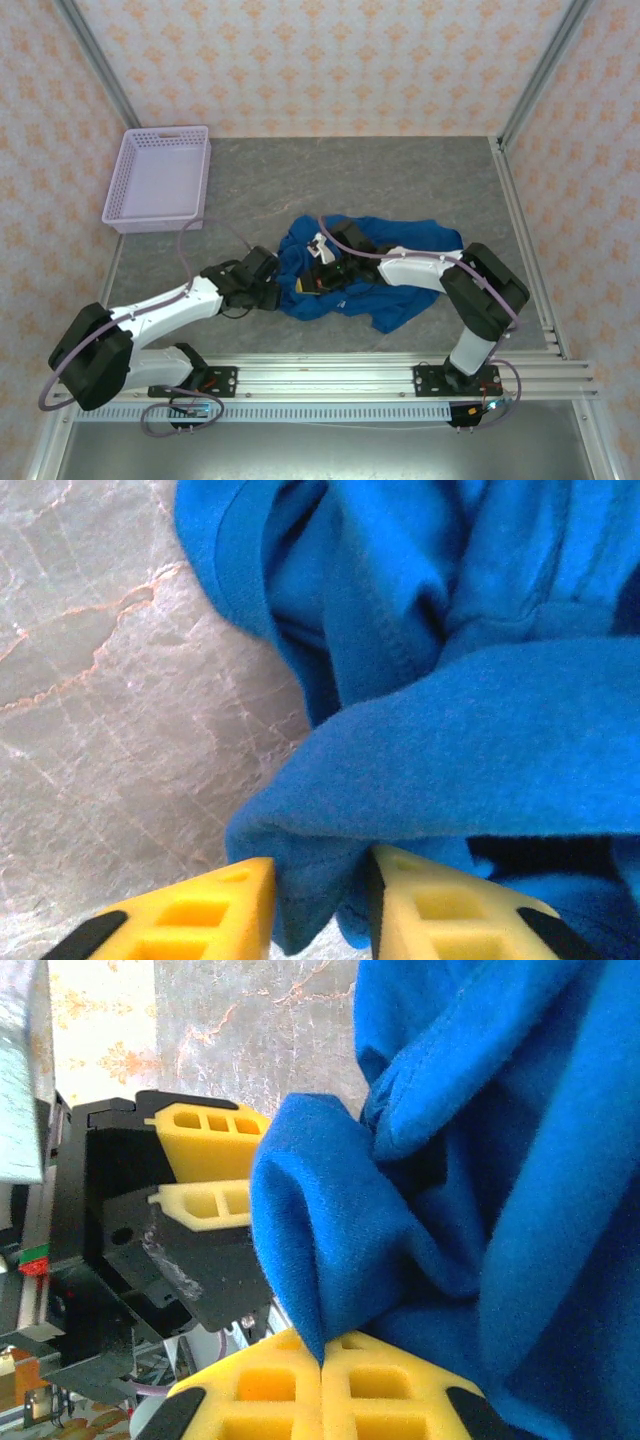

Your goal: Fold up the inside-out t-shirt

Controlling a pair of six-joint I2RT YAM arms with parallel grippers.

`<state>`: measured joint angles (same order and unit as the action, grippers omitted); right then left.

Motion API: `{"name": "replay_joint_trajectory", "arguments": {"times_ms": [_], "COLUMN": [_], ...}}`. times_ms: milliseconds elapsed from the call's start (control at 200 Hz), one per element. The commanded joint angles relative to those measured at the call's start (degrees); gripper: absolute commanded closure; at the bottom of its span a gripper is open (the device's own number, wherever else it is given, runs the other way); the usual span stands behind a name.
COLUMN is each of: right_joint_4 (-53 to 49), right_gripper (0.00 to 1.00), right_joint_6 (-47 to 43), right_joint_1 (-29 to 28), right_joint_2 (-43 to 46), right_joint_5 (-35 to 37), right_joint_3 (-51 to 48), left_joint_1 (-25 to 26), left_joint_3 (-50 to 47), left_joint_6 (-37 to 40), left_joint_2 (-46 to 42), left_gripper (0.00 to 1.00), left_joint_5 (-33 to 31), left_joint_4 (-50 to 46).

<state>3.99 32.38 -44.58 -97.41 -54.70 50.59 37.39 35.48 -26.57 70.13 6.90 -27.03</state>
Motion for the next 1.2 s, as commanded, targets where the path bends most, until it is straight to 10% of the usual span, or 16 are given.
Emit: {"name": "replay_joint_trajectory", "arguments": {"times_ms": [0,350,716,1196], "right_joint_4": [1.13,-1.77,-2.54,0.49], "right_gripper": [1.00,1.00,0.99,0.79], "right_joint_6": [-0.16,-2.05,-3.21,-3.42], "right_joint_1": [0.19,0.51,1.42,0.64], "right_joint_2": [0.38,1.93,4.92,3.55], "right_joint_5": [0.07,1.01,-1.37,-2.94], "right_joint_3": [-1.28,-1.10,-2.94,-3.46], "left_joint_1": [0.10,0.10,-2.36,-3.96], "left_joint_3": [1.65,0.12,-2.05,-4.85], "left_joint_6": [1.63,0.98,-5.37,-7.89], "left_joint_2": [-1.47,-11.00,-29.93,-30.31], "left_gripper": [0.74,1.00,1.00,1.00], "left_joint_5": [-1.84,-2.85,-5.01,1.74], "left_joint_4": [1.82,-1.87,-7.94,-6.26]}}
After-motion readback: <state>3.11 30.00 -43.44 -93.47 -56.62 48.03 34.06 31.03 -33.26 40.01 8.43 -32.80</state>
